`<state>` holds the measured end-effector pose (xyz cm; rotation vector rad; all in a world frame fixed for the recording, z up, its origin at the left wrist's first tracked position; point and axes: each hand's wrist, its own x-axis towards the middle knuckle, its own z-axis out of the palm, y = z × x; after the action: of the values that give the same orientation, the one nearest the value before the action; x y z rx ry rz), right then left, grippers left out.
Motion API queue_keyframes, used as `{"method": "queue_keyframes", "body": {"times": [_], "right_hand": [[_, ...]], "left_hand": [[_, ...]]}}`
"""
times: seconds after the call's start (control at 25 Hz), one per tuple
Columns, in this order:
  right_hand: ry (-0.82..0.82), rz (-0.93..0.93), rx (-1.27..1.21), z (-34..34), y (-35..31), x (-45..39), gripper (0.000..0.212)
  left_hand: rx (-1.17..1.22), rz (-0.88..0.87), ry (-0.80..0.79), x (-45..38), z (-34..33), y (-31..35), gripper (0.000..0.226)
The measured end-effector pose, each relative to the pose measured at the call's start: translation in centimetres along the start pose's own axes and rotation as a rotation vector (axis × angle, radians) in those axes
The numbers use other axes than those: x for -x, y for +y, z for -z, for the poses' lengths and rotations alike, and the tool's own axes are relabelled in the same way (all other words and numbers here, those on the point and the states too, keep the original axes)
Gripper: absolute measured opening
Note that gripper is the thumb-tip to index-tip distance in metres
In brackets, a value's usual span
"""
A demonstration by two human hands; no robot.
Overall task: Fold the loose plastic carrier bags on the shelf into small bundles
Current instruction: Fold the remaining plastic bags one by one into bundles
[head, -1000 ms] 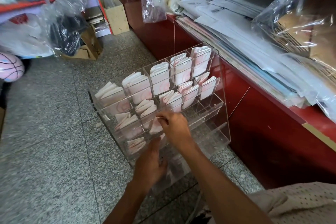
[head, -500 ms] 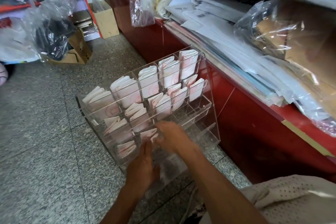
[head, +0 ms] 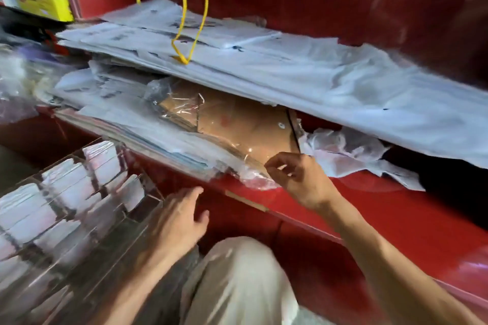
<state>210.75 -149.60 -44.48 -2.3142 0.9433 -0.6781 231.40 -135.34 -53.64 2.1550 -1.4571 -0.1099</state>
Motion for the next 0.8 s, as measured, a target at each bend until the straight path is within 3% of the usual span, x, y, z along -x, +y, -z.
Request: {"method": "queue_keyframes", "body": {"times": [0.08, 0.16, 0.32, 0.48, 0.68, 0.76, 0.8], "right_hand": [[0.174, -0.174, 0.079, 3.9, 5.0, 2.2, 0.014], [0.243, -0.339, 0.264, 5.7, 9.0, 4.0, 0.031], [0.016, -0.364, 0.466, 6.1, 14.3, 6.4, 0.057], [-0.136, -0.344, 0.512, 6.5, 15.8, 7.0, 0.050], [0.031, -0.349, 0.436, 8.8, 16.0, 7.5, 0.059], [0.120, -0.374, 0.398, 9.2, 16.3, 7.4, 0.066], [0.144, -0.384, 0.374, 9.4, 16.4, 7.4, 0.064]], "left_hand": [[-0.091, -0.206, 0.001, -4.4, 0.4, 5.6, 0.044], [-0.097, -0.397, -0.088, -7.3, -0.1, 10.9, 0.035], [-0.215, -0.602, -0.195, -10.5, -5.1, 19.3, 0.037], [-0.372, -0.529, -0.173, -12.9, -10.9, 22.2, 0.075], [-0.353, -0.369, -0.054, -14.0, -13.3, 21.3, 0.029], [-0.257, -0.455, -0.096, -13.4, -12.7, 22.2, 0.011], [-0.193, -0.536, -0.201, -12.7, -12.5, 22.8, 0.012]]}}
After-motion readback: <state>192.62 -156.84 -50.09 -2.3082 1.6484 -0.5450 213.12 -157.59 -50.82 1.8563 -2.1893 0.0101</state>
